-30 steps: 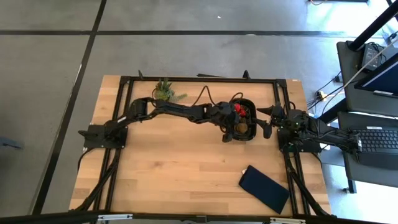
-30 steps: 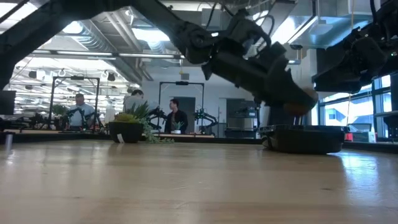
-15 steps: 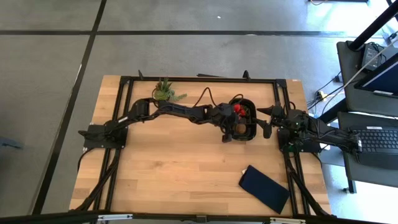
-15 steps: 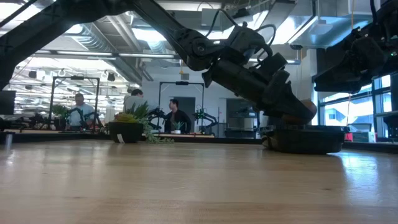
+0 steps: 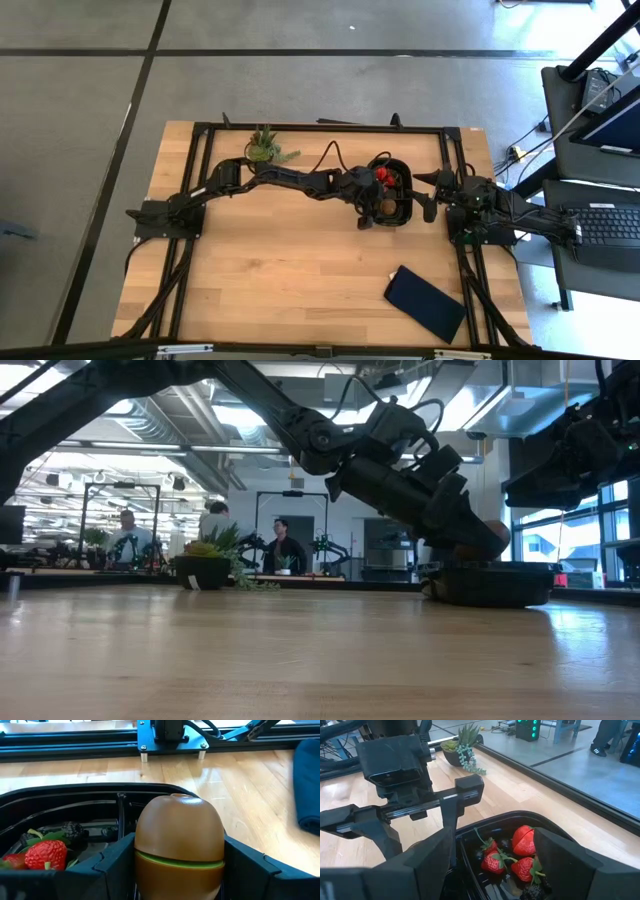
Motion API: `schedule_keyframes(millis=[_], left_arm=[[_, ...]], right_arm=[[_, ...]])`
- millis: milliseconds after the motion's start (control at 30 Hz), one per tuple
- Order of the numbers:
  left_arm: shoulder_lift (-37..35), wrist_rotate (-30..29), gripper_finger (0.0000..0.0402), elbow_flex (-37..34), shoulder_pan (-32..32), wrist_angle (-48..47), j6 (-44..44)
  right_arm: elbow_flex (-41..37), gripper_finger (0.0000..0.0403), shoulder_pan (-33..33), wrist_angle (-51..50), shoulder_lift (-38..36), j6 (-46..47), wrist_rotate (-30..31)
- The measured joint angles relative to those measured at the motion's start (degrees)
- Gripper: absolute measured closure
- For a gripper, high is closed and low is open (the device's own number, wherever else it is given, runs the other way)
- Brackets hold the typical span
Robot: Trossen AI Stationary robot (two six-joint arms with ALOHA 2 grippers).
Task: Pick and placing Produce into tupperware
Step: Put the brown kiwi into the black bin, then return to Home Position
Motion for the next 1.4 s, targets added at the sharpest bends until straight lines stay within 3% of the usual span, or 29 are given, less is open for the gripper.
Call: schedule_keyframes(millis=[500, 867, 1067, 1267, 1400], left_arm=[[-0.02, -0.02, 0.0154, 0.00, 0.00, 0.61, 0.02], [-0.02, -0.02, 0.0112, 0.00, 0.00, 0.61, 0.04], [-0.25, -0.02, 0.0108, -0.02, 0.09, 0.10, 0.62], [-6.82, 1.41, 0.0109, -0.08, 3.57, -8.45, 4.73], [-12.30, 6.00, 0.0105, -0.02, 7.65, -15.08, 6.57]], right_arm=[[0.00, 0.0121, 0.02, -0.02, -0.02, 0.00, 0.00], [0.00, 0.0121, 0.02, -0.02, -0.01, 0.02, 0.00], [0.00, 0.0121, 0.00, -0.01, -0.02, 0.02, 0.00], [0.00, 0.0121, 0.02, -0.02, -0.02, 0.02, 0.00], [0.00, 0.0121, 0.00, -0.01, -0.01, -0.02, 0.00]])
